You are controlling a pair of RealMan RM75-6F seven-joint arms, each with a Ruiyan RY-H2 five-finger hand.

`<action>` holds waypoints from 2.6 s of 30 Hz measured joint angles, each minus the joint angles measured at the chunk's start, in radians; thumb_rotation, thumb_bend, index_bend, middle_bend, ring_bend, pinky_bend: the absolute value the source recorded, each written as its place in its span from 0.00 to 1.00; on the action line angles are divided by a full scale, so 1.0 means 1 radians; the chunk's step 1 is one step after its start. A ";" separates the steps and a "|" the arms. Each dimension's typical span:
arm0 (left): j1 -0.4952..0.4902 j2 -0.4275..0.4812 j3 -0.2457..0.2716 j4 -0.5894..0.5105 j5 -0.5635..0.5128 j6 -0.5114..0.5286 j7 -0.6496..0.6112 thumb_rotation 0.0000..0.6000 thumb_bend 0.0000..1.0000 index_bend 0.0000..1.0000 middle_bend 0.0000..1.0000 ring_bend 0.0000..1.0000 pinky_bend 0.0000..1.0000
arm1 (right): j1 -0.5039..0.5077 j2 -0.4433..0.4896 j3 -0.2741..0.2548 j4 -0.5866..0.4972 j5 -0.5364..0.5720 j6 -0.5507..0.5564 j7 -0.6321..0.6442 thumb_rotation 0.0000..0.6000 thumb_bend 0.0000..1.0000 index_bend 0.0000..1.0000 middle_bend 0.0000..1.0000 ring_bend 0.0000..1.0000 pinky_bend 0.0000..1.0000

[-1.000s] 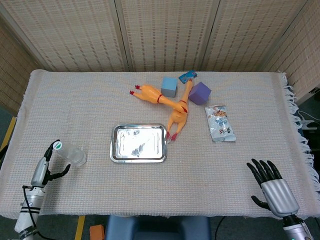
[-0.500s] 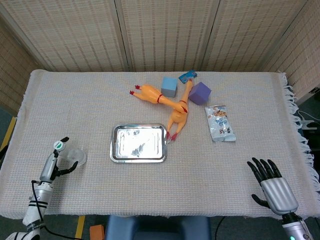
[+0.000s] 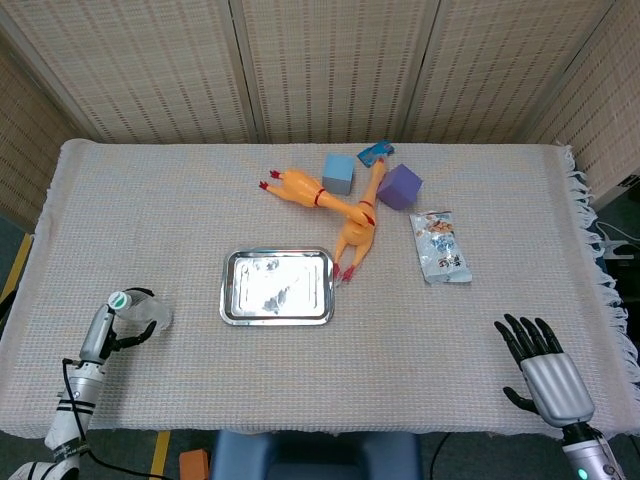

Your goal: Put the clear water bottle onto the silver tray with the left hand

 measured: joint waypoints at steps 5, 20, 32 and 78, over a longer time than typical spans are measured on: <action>0.002 -0.005 -0.051 0.066 -0.031 0.050 0.026 1.00 0.37 0.30 0.37 0.24 0.26 | 0.001 0.000 -0.001 -0.002 0.002 0.000 -0.003 1.00 0.11 0.00 0.00 0.00 0.00; 0.019 0.053 -0.017 -0.135 0.011 0.045 -0.069 1.00 0.36 0.28 0.35 0.21 0.23 | 0.001 -0.002 -0.007 -0.001 -0.002 0.002 -0.004 1.00 0.11 0.00 0.00 0.00 0.00; -0.015 0.070 -0.053 -0.207 -0.056 -0.008 0.065 1.00 0.36 0.28 0.34 0.20 0.22 | 0.002 0.006 -0.014 -0.004 -0.012 0.002 0.002 1.00 0.11 0.00 0.00 0.00 0.00; -0.070 0.111 -0.027 -0.332 -0.024 -0.042 0.088 1.00 0.37 0.23 0.29 0.18 0.20 | 0.008 0.012 -0.025 -0.009 -0.005 -0.018 0.000 1.00 0.11 0.00 0.00 0.00 0.00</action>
